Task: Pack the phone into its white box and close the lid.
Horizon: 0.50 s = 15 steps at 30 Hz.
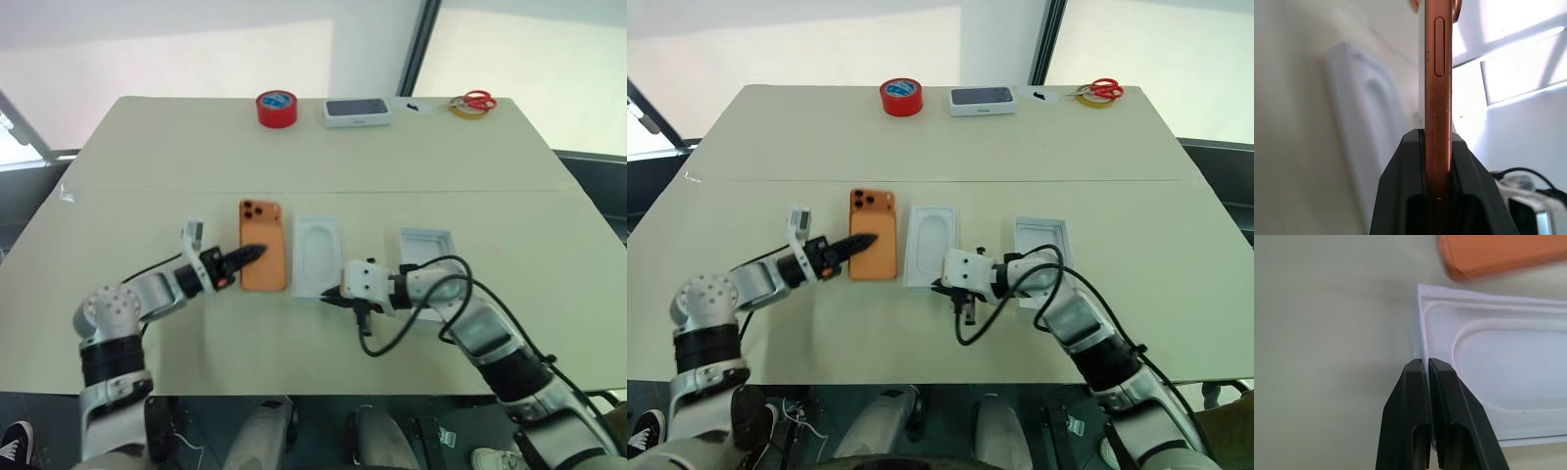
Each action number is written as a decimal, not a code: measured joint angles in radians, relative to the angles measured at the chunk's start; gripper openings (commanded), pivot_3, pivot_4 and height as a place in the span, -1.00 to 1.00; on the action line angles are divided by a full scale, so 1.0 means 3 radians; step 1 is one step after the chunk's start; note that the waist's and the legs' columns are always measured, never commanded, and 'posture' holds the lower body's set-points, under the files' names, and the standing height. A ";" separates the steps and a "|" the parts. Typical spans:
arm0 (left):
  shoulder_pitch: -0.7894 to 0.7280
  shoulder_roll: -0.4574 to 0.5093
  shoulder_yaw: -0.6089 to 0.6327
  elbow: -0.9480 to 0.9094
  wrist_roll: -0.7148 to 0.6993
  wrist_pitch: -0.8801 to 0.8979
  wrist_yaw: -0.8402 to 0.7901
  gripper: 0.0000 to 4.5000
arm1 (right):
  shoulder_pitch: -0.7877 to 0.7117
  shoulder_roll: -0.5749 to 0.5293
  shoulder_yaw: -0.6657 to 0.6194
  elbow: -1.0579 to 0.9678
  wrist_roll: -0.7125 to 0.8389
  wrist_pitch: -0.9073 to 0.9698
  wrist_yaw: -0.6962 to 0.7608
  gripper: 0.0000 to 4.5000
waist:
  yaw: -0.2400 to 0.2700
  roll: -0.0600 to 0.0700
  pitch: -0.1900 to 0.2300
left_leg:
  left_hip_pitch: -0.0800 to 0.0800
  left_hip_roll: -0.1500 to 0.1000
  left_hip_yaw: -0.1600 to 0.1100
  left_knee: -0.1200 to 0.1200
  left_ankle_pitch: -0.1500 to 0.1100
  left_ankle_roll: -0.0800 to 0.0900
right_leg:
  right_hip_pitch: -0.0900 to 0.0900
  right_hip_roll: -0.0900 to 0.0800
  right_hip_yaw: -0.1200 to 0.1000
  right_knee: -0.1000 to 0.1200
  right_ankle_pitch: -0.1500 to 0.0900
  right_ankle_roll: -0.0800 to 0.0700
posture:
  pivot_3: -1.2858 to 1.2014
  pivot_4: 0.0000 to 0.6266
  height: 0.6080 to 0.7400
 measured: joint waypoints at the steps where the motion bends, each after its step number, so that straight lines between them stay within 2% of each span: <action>1: -0.0047 -0.0012 0.0007 -0.0045 -0.0052 0.0002 0.0043 -1.00 | -0.0045 0.0064 0.0038 0.0035 -0.0041 0.0037 -0.0042 -0.99 | -0.0005 0.0000 0.0000 | 0.0000 -0.0001 0.0001 0.0000 0.0000 0.0000 | 0.0000 0.0000 0.0001 0.0000 0.0000 0.0001 | 0.03 -0.52 1.00; 3: -0.0065 -0.0021 0.0003 -0.0070 -0.0090 0.0001 0.0100 -1.00 | -0.0082 0.0120 0.0073 0.0112 -0.0083 0.0130 -0.0104 -0.69 | -0.0012 0.0000 0.0000 | 0.0001 -0.0002 0.0003 -0.0002 0.0001 0.0000 | -0.0001 0.0000 0.0003 0.0000 0.0000 0.0001 | 0.03 -0.52 1.00; 5: 0.0023 -0.0021 0.0000 -0.0066 -0.0097 -0.0005 0.0149 -1.00 | -0.0082 0.0156 0.0071 0.0154 -0.0070 0.0229 -0.0148 -0.31 | -0.0012 0.0000 0.0000 | 0.0000 -0.0001 0.0002 -0.0003 0.0002 -0.0001 | -0.0002 0.0001 0.0003 0.0001 0.0000 0.0001 | 0.03 -0.52 1.00; 11: 0.0153 -0.0051 -0.0056 -0.0049 -0.0093 -0.0056 0.0175 -1.00 | -0.0031 0.0043 -0.0113 -0.0092 0.0217 0.0299 -0.0022 0.99 | 0.0018 -0.0001 0.0002 | 0.0002 -0.0002 0.0000 0.0003 0.0003 -0.0003 | 0.0001 0.0000 0.0000 0.0008 0.0001 0.0000 | 0.03 -0.52 1.00; 15: 0.0155 -0.0081 -0.0132 -0.0021 -0.0083 -0.0125 0.0175 -1.00 | -0.0025 -0.0127 -0.0371 -0.0201 0.0476 0.0273 0.0098 0.99 | 0.0012 -0.0001 0.0002 | 0.0001 -0.0002 0.0001 0.0001 0.0001 -0.0001 | 0.0001 -0.0001 0.0000 0.0003 0.0001 0.0000 | 0.03 -0.52 1.00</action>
